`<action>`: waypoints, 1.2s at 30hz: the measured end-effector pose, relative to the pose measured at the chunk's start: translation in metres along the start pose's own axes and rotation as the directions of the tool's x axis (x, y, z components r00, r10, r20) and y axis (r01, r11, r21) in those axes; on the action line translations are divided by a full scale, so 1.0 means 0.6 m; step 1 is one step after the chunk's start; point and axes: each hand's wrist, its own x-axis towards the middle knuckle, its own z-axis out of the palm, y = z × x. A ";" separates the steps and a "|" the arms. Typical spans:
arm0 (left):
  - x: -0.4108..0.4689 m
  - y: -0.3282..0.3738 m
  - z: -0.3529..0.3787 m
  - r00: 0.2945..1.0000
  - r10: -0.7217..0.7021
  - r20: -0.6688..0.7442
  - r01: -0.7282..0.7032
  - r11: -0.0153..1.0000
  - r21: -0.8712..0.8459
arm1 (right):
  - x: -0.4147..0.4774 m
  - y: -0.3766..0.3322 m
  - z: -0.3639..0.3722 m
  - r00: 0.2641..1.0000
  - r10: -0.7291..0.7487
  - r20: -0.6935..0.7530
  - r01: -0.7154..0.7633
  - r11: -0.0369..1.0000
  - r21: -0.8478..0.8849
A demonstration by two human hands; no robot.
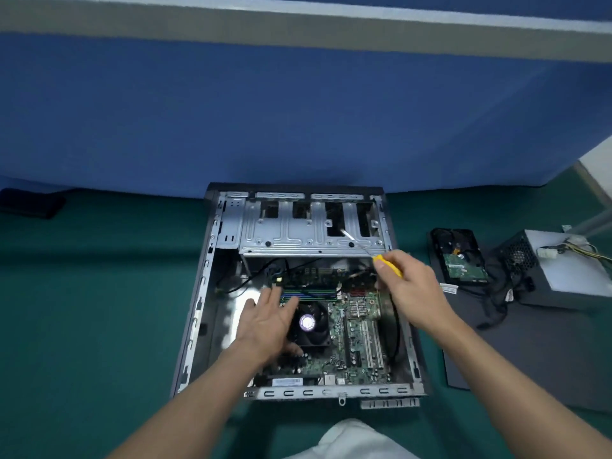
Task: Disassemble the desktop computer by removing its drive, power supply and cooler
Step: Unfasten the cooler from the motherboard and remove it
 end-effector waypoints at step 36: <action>-0.028 -0.015 0.014 0.947 -0.305 0.100 0.308 0.778 -0.547 | 0.001 0.008 0.063 0.936 -0.325 0.136 0.349 0.909 -0.228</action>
